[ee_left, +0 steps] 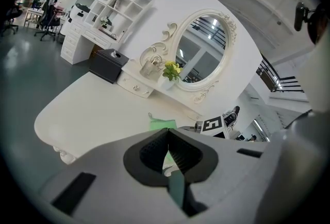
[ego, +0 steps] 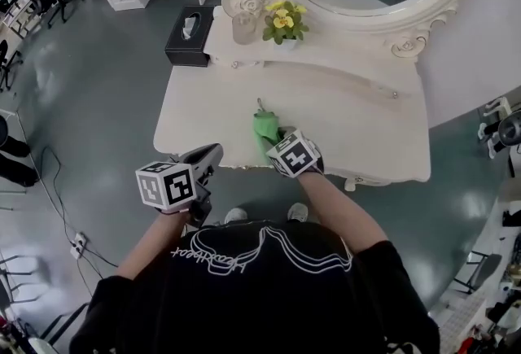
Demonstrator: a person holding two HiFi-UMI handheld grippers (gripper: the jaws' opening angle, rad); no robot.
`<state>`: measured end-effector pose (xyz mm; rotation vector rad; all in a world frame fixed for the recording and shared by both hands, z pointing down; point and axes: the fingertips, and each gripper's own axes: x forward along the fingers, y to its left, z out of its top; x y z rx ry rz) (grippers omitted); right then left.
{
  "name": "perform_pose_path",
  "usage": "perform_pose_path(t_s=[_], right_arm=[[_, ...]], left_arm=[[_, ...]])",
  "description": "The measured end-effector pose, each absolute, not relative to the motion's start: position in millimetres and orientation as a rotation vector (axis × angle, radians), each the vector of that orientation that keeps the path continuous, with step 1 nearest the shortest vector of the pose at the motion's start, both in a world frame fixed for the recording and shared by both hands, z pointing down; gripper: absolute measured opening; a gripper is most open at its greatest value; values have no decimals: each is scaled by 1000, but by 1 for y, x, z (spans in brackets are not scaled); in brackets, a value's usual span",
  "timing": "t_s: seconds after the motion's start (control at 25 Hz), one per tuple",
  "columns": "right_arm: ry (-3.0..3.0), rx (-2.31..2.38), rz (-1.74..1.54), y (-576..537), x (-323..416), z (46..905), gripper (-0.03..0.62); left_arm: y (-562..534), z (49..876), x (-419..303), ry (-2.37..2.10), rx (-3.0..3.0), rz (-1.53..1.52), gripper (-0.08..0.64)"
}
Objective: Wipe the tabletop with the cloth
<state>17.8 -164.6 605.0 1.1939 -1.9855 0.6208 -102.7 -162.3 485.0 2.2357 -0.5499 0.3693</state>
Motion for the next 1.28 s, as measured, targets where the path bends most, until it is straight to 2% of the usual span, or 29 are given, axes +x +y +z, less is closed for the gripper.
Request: perform_pose_path(t_s=[1.28], right_arm=[[-1955, 1269, 692, -122, 103, 604, 57]], left_arm=[[-134, 484, -15, -432, 2274, 446, 5]])
